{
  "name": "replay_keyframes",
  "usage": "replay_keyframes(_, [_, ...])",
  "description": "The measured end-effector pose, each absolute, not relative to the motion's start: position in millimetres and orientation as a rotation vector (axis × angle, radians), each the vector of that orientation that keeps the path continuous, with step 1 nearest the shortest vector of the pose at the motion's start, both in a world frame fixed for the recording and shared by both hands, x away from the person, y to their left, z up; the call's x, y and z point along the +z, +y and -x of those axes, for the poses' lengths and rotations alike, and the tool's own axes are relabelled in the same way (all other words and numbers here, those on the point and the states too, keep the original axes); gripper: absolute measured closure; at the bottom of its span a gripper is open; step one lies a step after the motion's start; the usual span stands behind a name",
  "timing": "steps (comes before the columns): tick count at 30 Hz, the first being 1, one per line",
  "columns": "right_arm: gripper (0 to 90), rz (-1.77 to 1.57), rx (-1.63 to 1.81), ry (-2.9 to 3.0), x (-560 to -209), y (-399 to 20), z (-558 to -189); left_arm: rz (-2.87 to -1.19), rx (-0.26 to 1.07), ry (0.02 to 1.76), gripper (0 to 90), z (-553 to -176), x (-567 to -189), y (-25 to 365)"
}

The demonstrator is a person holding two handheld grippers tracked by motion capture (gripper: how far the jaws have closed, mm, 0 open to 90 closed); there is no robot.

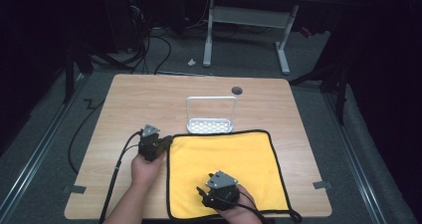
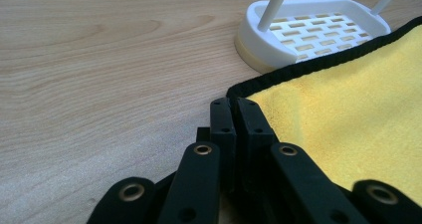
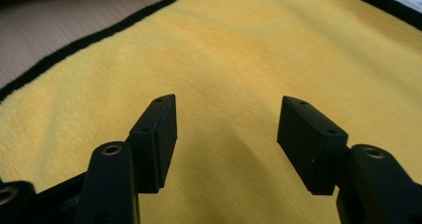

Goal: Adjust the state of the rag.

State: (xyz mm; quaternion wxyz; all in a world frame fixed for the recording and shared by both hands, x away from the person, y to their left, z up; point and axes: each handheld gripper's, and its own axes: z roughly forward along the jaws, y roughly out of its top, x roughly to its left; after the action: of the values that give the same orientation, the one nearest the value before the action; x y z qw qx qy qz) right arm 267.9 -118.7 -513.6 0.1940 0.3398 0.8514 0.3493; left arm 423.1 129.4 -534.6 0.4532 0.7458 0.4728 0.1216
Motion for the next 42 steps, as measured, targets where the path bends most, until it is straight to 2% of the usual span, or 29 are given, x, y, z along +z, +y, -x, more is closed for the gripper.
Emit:
replay_keyframes(13, [42.1,-0.836,1.040,2.516,-520.3,-49.4,-274.5,-1.842,0.286,1.179,85.4,-423.8,-535.1,130.5])
replay_keyframes(18, [47.1,-0.795,1.037,2.543,-521.9,-37.5,-275.7,-1.842,0.284,1.183,85.4,-423.9,-535.2,130.5])
replay_keyframes(28, [48.3,-0.795,1.049,2.586,-527.1,-33.8,-273.1,-1.845,0.283,1.186,85.4,-423.9,-535.3,130.6])
replay_keyframes(31, [51.8,-0.797,1.060,2.588,-527.7,-35.4,-271.7,-1.846,0.282,1.186,85.4,-423.8,-535.3,130.3])
replay_keyframes(32, [57.5,-0.802,1.071,2.586,-528.2,-36.8,-270.4,-1.847,0.281,1.190,85.4,-424.2,-535.4,130.5])
replay_keyframes(36, [64.5,-0.799,1.075,2.580,-528.4,-37.8,-269.4,-1.848,0.280,1.189,85.4,-424.1,-535.4,130.5])
replay_keyframes(37, [70.7,-0.802,1.072,2.574,-528.2,-38.3,-269.5,-1.848,0.280,1.189,85.5,-424.0,-535.4,130.4])
replay_keyframes(40, [79.3,-0.787,1.055,2.564,-527.7,-38.6,-269.4,-1.848,0.278,1.185,85.6,-423.9,-535.4,130.4])
replay_keyframes(42, [81.6,-0.770,1.038,2.556,-527.1,-38.2,-269.2,-1.848,0.277,1.184,85.7,-423.9,-535.3,130.5])
